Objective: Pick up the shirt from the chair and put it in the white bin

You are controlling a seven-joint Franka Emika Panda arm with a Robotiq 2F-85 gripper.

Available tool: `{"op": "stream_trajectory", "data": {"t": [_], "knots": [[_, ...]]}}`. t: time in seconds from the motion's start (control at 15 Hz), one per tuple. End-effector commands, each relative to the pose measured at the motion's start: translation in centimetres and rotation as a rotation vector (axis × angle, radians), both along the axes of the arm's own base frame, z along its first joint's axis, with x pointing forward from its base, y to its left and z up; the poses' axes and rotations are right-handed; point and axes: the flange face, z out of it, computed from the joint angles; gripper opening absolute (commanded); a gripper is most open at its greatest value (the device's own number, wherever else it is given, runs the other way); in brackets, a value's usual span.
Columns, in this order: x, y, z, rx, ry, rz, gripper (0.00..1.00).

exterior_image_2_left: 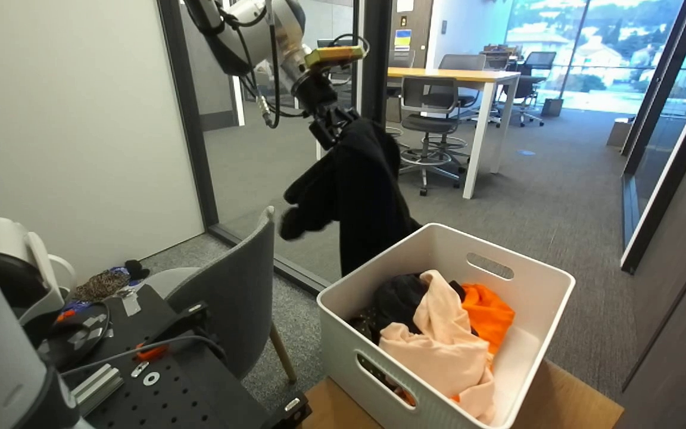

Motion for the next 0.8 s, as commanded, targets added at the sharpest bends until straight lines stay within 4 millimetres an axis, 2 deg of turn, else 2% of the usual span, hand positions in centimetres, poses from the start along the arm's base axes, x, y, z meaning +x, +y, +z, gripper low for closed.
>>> {"op": "stream_trajectory", "data": {"t": [0.0, 0.27, 0.4, 0.6, 0.73], "knots": [[0.3, -7.3, 6.2, -0.021, -0.11, -0.171, 0.13], [0.5, -16.7, 11.3, -0.031, -0.206, -0.372, 0.14], [0.2, -22.2, 12.9, -0.044, -0.247, -0.475, 0.14], [-0.1, -28.8, 13.1, -0.056, -0.291, -0.647, 0.14], [0.2, -30.8, 11.1, -0.044, -0.313, -0.762, 0.14]]}}
